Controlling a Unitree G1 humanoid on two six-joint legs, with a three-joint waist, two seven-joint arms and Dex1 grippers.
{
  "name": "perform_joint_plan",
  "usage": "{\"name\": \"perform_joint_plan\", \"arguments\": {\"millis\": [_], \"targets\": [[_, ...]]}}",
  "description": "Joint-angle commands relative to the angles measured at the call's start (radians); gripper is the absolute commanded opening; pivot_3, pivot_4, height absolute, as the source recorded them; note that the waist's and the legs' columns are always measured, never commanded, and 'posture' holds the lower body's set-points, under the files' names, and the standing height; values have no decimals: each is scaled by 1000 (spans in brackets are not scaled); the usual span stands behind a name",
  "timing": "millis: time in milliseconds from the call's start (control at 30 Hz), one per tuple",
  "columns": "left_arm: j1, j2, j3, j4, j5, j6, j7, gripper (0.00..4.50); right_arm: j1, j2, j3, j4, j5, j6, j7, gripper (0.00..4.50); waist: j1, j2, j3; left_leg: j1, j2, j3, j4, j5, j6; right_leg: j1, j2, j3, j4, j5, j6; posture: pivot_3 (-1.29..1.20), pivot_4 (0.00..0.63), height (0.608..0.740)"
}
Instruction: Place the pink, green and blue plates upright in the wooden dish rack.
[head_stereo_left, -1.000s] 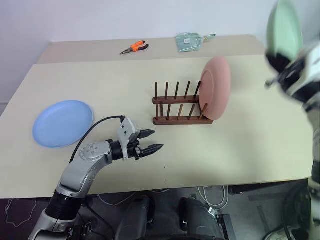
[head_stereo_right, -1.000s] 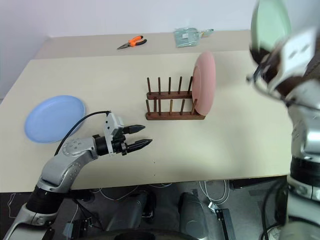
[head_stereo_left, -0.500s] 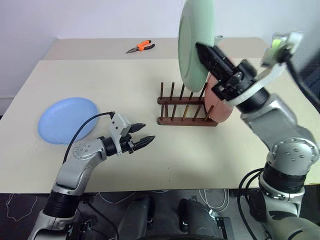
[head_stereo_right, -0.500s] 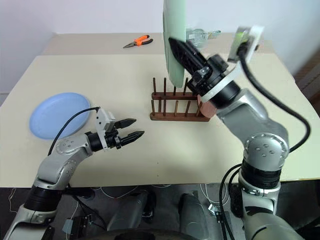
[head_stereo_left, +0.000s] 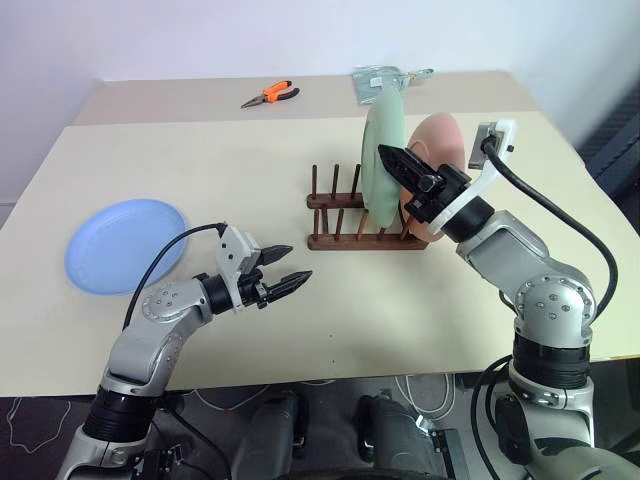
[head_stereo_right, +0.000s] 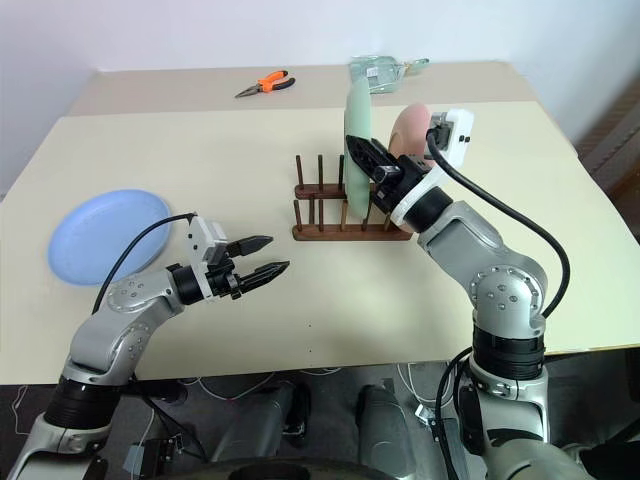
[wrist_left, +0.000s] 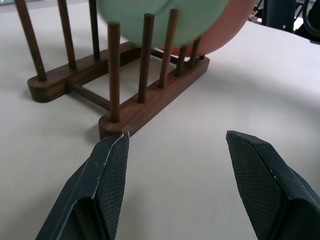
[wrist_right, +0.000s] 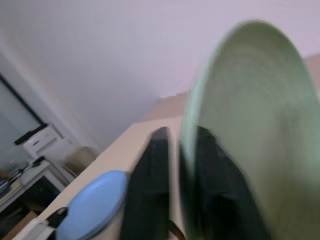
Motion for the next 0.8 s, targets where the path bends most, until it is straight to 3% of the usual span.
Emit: {"name": "perform_joint_plan", "arguments": {"millis": [33,67,300,333,433,467,600,700,800], "targets": [[-2,4,25,-36,-14,-2,3,3182,-46,-15,4,-26,-75,-35,20,2608,0,0,0,0,0,0,0,0,0,0,0,0,0,0,0,0,150,740],[-2,3,25,-36,-14,1,6,3182,-55,-34,17,-29,-116,-44,41,2966,0,0,0,0,0,0,0,0,0,0,0,0,0,0,0,0,150,740],[-5,0,43,-41,-37,48,28,3182,-116,-138,69,-21,-319,-99,175,2966,2,0,0,-1,0,0,0,0,0,-1,0,0,0,0,0,0,150,740],[-7,-2,51,-39,-46,56,30,3421,-126,-148,75,-14,-342,-102,192,3021,1,0,0,-1,0,0,0,0,0,-1,0,0,0,0,0,0,150,740],[-28,-19,93,-17,-59,62,70,4435,-163,-196,110,19,-468,-142,232,3886,1,0,0,-1,0,0,0,0,0,-2,0,0,0,0,0,0,150,740],[-35,-24,110,-11,-62,62,85,4500,-174,-205,120,29,-493,-150,252,4370,1,0,0,-1,0,0,1,0,0,-1,0,0,0,0,0,0,150,740],[-45,-23,156,3,-22,22,141,4500,-207,-237,171,34,-579,-181,338,4446,2,0,0,-1,0,0,1,0,0,-1,1,0,0,1,2,0,150,740],[-68,-32,225,63,57,-34,273,4500,-233,-253,239,33,-716,-294,399,4446,2,0,0,-2,0,1,1,0,0,-1,1,-1,0,2,3,0,150,740],[-145,-73,385,163,125,-59,559,4500,-255,-255,316,-1,-752,-344,519,4446,2,-1,0,-2,0,1,1,1,-1,-2,1,-1,1,2,4,0,150,740]]}}
